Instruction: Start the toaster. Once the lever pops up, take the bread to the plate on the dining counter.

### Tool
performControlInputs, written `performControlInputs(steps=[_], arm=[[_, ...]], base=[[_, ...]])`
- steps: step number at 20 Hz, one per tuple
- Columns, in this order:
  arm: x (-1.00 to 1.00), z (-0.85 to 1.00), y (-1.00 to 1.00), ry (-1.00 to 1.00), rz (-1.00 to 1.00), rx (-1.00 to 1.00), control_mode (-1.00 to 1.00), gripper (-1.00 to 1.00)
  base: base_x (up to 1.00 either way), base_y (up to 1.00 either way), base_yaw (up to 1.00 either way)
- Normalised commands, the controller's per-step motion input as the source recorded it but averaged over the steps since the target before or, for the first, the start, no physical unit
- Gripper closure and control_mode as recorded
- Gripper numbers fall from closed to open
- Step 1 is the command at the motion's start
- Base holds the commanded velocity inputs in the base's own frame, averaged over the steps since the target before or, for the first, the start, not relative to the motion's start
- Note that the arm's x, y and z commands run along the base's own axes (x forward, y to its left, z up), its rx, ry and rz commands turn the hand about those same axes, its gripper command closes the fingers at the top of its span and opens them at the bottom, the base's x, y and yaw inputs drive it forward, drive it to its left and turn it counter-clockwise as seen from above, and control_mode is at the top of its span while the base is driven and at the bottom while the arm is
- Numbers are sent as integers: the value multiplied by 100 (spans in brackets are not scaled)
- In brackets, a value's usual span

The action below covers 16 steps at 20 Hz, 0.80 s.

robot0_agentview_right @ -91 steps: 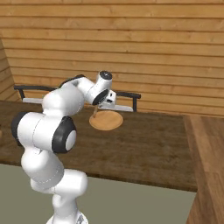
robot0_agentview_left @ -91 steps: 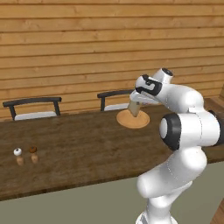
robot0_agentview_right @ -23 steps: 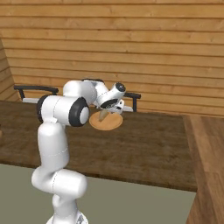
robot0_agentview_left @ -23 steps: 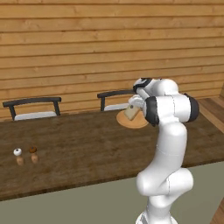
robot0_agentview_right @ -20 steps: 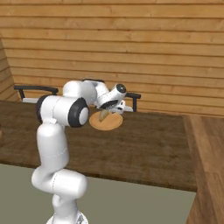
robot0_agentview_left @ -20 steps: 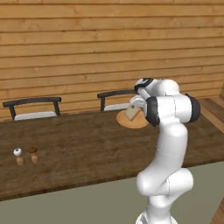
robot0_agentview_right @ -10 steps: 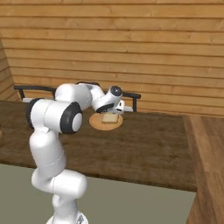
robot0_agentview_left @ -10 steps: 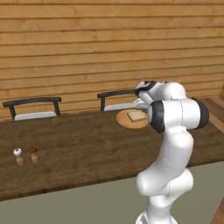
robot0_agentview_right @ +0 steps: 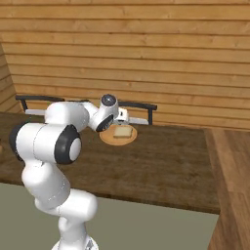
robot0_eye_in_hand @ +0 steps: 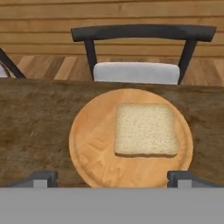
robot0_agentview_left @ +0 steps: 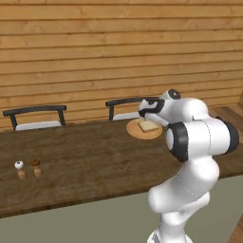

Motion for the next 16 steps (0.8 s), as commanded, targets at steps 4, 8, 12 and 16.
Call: performControlInputs(steps=[4, 8, 12, 16], arm=[[-16, 77, 50, 0, -10, -11, -100, -100], [-46, 79, 26, 1, -12, -4, -100, -100], [-100, 56, -1, 0, -13, 0, -100, -100], [-100, 54, -12, -2, -14, 7, -100, -100]], base=[[0, 0, 0], [0, 0, 0], [0, 0, 0], [0, 0, 0]])
